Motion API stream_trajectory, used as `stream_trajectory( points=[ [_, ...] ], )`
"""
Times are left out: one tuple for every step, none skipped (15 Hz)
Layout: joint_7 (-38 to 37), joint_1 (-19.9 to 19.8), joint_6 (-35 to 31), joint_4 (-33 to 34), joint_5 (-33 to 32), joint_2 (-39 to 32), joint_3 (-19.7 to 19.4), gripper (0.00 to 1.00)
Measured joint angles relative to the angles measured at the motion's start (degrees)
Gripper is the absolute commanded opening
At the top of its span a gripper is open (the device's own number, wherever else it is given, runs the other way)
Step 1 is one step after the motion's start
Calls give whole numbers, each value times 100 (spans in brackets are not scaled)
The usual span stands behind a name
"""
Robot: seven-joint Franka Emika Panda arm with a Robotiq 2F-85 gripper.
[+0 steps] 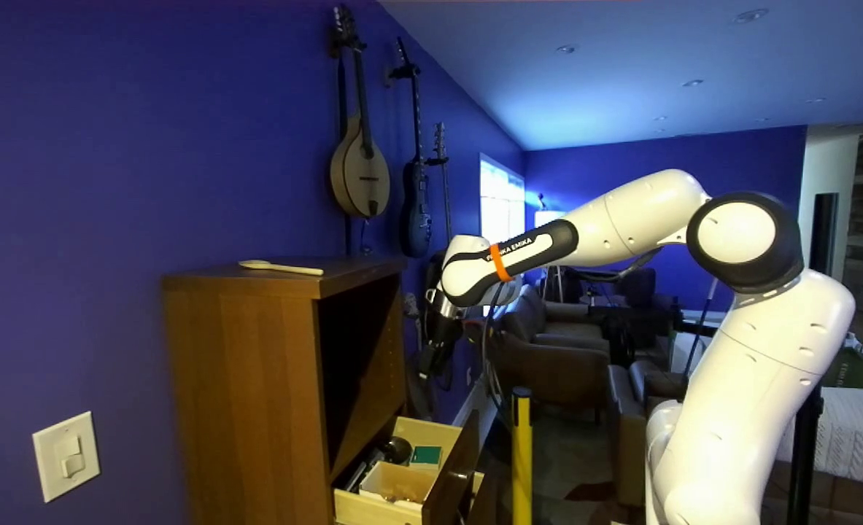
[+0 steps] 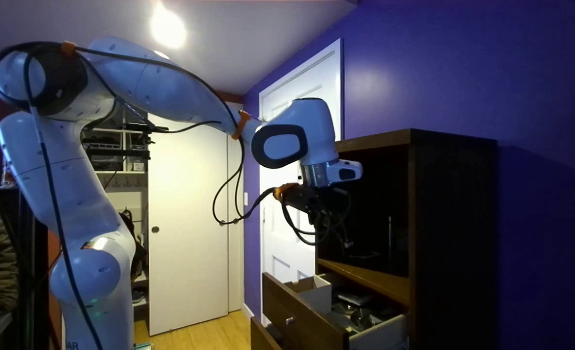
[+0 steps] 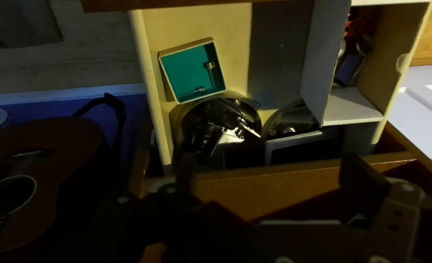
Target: Move the small box to the shelf above it
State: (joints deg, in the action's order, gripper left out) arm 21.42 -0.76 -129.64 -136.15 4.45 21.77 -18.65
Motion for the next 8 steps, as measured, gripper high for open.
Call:
stream_trajectory(
  points=[
    [38,-1,0,26,2,-39,-8,100],
    [66,-6,1,32,3,-43,-20,100],
    [83,-13,3,34,4,-40,-25,100],
    [90,-16,4,36,5,-39,-26,100],
    [63,-28,2,15,5,-48,8,100],
    [-44,-45,-25,-49,5,-77,82,100],
    [-210,-49,-85,-136,5,-126,183,100],
    [-381,-48,-139,-234,6,-190,303,100]
  ],
)
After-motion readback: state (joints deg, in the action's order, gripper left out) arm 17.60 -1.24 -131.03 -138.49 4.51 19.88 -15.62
